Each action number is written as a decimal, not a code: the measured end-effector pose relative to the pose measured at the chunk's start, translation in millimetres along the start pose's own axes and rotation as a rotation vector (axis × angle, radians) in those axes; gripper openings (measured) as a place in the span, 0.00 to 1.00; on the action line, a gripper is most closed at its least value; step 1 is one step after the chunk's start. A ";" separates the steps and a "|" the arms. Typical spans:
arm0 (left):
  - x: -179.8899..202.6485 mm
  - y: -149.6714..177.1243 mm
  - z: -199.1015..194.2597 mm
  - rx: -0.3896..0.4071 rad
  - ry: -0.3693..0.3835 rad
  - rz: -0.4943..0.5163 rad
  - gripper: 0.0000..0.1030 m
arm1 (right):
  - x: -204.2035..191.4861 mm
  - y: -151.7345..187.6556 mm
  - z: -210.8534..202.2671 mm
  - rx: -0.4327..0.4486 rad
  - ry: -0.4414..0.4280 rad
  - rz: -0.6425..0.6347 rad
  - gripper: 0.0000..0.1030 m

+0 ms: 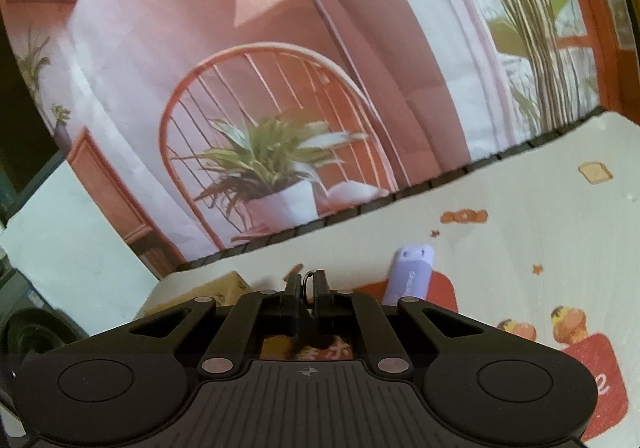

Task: Organize rigid objects
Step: 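Grasp the keychain with the right gripper and drop it into the box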

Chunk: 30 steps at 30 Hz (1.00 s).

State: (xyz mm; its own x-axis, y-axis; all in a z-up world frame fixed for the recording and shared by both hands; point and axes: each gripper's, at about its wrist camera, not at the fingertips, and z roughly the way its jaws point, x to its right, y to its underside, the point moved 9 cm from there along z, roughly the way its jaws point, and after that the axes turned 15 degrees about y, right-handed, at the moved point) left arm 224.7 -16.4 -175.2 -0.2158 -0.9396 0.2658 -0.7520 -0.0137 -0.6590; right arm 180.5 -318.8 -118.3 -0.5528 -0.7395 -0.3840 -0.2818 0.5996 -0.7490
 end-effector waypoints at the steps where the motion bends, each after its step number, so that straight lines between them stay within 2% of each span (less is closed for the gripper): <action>1: 0.2 0.1 -0.1 0.000 0.000 0.000 0.22 | -1.8 -1.4 -2.8 0.004 -0.004 -0.002 0.03; 11: -0.4 0.0 -1.0 0.003 0.005 -0.005 0.22 | -33.7 -20.1 -27.8 0.052 -0.065 -0.045 0.02; 21: -3.1 0.1 -1.1 0.012 0.018 -0.014 0.22 | -84.8 -30.8 -58.9 0.087 -0.173 -0.125 0.02; 25: -3.3 0.0 -0.5 0.014 0.021 -0.016 0.23 | -104.7 -28.8 -66.7 0.081 -0.220 -0.153 0.02; 30: -4.1 0.1 -0.7 0.016 0.025 -0.019 0.23 | -125.0 -12.4 -66.5 0.031 -0.260 -0.188 0.02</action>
State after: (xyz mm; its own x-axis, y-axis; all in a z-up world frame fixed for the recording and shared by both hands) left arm 225.0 -12.3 -175.9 -0.2170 -0.9302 0.2959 -0.7465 -0.0372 -0.6644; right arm 201.0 -213.5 -25.1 -0.2731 -0.8922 -0.3596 -0.3339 0.4385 -0.8344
